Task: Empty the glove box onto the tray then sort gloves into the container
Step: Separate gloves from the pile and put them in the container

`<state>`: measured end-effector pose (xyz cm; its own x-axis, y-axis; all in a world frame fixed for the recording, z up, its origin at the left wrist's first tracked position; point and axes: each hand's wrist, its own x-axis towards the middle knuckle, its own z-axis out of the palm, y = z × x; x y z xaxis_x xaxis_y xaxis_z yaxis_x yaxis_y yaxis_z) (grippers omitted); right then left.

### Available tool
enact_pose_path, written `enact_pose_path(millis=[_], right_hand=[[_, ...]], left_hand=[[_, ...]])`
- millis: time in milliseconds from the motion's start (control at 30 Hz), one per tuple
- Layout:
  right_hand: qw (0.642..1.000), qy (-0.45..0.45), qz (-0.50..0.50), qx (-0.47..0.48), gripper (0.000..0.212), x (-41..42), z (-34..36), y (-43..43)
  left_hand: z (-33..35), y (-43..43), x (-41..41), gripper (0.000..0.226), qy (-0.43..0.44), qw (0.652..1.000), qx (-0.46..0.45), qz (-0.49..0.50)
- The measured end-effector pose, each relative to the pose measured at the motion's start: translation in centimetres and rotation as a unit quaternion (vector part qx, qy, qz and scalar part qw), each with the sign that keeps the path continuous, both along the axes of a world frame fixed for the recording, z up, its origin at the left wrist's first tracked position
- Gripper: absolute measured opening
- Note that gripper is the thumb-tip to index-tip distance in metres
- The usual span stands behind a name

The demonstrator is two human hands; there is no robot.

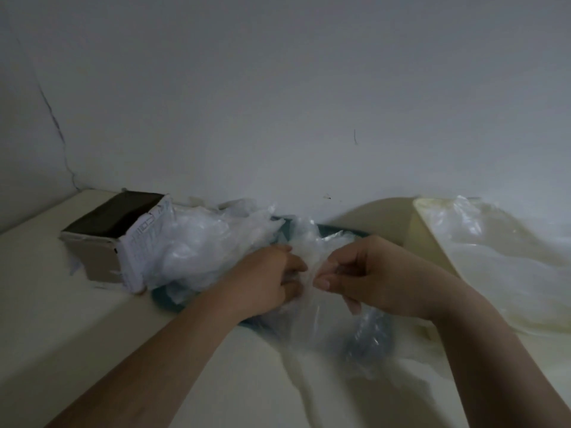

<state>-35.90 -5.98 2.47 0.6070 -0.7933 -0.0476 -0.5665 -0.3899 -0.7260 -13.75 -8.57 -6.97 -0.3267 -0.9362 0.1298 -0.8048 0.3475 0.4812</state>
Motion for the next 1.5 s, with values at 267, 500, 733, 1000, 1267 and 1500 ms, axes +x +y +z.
enact_pose_path(millis=[267, 500, 733, 1000, 1267, 1500], right_hand=[[0.994, -0.103, 0.022, -0.040, 0.011, -0.5, 0.6, 0.3], [0.981, -0.119, 0.010, -0.150, 0.012, -1.0, 1.0, 0.5], [0.974, -0.224, -0.017, -0.032, 0.023, -0.3, -0.2, 0.2], [0.951, -0.294, -0.063, 0.068, 0.041, -0.2, -1.0, -0.1], [0.977, -0.198, -0.079, 0.018, 0.041, -0.3, -1.2, -0.7], [0.986, -0.126, -0.093, -0.050, 0.009, -0.4, 0.3, 0.0]], left_hand=[[4.5, 1.3, 0.7, 0.004, 0.221, 0.971, -0.028, 0.082], [7.8, 3.4, 1.3, 0.026, 0.501, 0.830, 0.243, 0.009], [8.2, 3.1, 1.7, 0.071, 0.620, 0.721, 0.306, 0.035], [6.5, 2.8, 1.1, 0.024, 0.600, 0.744, 0.289, 0.049], [5.6, 1.0, 1.4, 0.016, 0.626, 0.732, 0.225, 0.146], [6.5, 1.9, 1.1, 0.038, 0.564, 0.796, 0.123, 0.184]])
